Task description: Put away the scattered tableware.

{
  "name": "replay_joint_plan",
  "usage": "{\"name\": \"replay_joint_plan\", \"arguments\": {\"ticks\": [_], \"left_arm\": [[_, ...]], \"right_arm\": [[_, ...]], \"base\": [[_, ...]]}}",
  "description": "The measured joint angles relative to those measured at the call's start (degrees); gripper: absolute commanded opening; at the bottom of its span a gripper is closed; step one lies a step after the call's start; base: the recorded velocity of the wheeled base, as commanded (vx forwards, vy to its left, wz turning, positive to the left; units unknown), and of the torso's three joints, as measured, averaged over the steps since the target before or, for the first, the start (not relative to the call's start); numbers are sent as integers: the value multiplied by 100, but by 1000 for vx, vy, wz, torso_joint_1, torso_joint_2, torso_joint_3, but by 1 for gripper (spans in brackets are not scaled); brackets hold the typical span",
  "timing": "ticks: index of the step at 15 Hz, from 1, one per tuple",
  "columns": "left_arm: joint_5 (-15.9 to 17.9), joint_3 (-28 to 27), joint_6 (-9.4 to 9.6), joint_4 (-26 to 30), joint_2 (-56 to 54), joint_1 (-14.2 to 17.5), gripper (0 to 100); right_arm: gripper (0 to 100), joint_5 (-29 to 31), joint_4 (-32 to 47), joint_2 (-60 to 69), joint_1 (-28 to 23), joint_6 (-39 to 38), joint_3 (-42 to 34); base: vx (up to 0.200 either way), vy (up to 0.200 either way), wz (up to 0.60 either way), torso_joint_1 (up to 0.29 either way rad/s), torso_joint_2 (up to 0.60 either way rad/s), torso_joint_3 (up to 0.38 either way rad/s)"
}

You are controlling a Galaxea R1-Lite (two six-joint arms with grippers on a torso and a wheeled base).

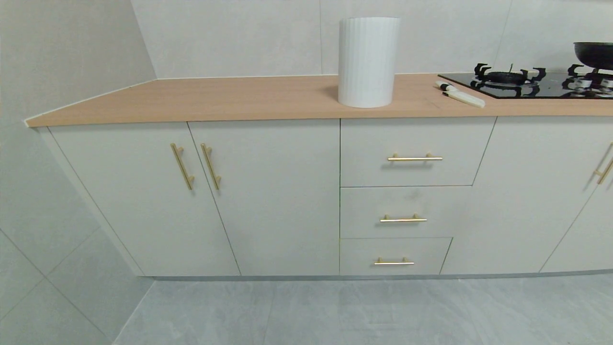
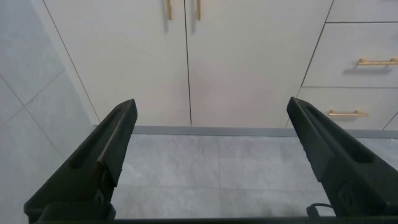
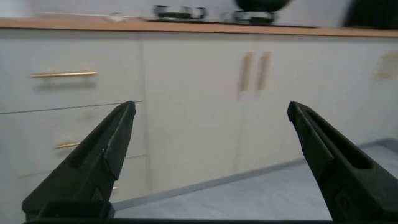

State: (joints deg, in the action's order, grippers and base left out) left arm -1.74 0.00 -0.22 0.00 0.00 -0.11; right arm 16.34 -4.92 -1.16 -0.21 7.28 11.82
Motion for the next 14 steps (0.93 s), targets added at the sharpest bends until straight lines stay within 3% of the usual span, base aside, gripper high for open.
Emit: {"name": "replay_joint_plan", "arguments": {"ticks": [6,14], "left_arm": [[0,0,0,2,0,0,100],[2,0,-5,0,0,1,100]], "right_arm": [[100,-1448,15,129,5,-652,-1034],[100,-1571,468,137,11,-864,-1172]], "base": [[0,0,0,0,0,0],[0,0,0,0,0,0]]}}
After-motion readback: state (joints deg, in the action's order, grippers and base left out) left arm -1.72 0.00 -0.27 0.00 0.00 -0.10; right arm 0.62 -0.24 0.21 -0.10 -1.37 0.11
